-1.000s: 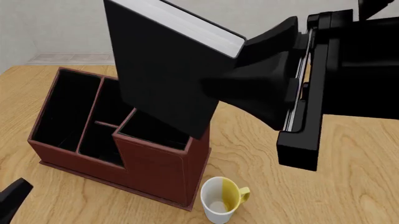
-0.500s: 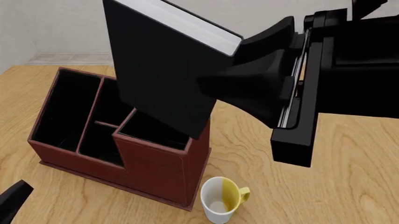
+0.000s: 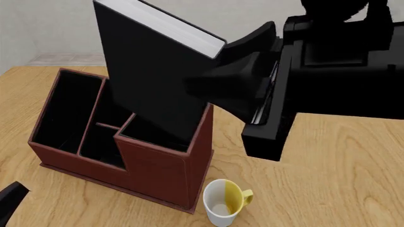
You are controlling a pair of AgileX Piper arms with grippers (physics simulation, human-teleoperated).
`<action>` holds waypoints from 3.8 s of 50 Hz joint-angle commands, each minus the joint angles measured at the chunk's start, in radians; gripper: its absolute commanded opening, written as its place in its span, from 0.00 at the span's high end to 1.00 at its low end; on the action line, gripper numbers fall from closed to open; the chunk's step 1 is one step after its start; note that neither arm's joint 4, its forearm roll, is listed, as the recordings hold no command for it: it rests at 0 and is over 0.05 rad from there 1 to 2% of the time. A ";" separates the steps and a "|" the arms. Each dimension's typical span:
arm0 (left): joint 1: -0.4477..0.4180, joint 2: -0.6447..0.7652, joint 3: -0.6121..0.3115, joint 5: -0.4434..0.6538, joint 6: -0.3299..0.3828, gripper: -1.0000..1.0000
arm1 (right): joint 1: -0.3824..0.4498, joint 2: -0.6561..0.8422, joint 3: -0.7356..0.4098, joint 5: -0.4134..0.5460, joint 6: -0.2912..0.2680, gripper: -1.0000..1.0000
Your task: Pick up the book and place it in the right compartment of the caddy.
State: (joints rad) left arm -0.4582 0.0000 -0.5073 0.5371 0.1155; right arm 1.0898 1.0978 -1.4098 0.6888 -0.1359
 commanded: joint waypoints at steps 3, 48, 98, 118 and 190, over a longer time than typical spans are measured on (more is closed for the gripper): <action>0.041 0.000 0.014 -0.033 -0.019 0.00 | -0.006 0.034 -0.010 -0.014 0.011 1.00; 0.064 0.000 -0.009 -0.010 -0.039 0.00 | -0.141 0.078 0.045 -0.053 0.069 1.00; 0.081 0.000 0.015 -0.030 -0.048 0.00 | -0.182 0.167 0.105 -0.170 0.096 1.00; 0.097 0.000 0.026 -0.039 -0.052 0.00 | -0.186 0.230 0.064 -0.184 0.072 1.00; 0.125 0.000 0.068 -0.076 -0.057 0.00 | -0.244 0.331 0.161 -0.326 0.091 1.00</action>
State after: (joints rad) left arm -0.3570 0.0000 -0.4574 0.4901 0.0702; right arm 0.8512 1.4384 -1.2580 0.3698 -0.0410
